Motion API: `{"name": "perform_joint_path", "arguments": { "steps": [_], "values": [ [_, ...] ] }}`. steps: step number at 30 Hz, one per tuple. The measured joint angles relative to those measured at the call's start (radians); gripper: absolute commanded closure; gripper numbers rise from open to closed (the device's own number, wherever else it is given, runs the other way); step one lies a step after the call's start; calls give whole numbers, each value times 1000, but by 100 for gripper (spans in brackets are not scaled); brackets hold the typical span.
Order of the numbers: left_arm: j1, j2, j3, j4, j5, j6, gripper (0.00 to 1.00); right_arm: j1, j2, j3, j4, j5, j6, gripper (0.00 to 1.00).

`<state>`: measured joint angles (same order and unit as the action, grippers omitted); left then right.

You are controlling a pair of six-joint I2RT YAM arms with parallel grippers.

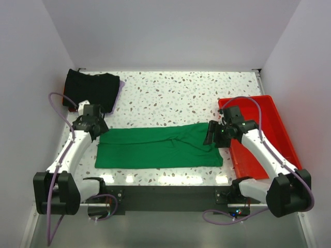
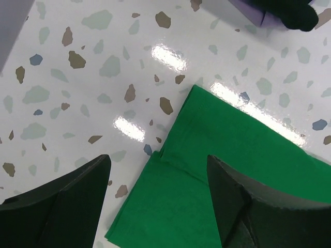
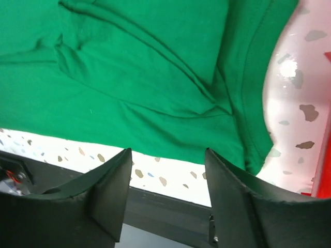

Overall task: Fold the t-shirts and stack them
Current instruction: Fold the tshirt

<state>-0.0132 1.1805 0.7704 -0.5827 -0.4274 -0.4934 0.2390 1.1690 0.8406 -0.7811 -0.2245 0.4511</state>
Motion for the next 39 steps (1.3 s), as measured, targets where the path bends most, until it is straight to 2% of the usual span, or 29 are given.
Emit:
{"name": "perform_joint_path", "arguments": {
  "steps": [6,13,21,31,35,38,39],
  "values": [
    [-18,0,5,0,33,-14,20,95,54,46,0,44,5,36],
    [-122,128,37,45,99,-39,19,134,305,223,186,14,2,36],
    [-127,135,40,64,123,-48,18,154,515,321,311,-51,-18,36],
    [-127,168,40,88,136,-48,18,217,583,323,326,-67,-34,38],
    [-127,183,40,97,137,-48,18,245,591,321,327,-66,-42,42],
    [-127,190,40,98,137,-48,18,259,605,320,330,-62,-54,51],
    [-127,192,40,99,137,-48,18,261,612,320,332,-60,-60,56]
  ]
}}
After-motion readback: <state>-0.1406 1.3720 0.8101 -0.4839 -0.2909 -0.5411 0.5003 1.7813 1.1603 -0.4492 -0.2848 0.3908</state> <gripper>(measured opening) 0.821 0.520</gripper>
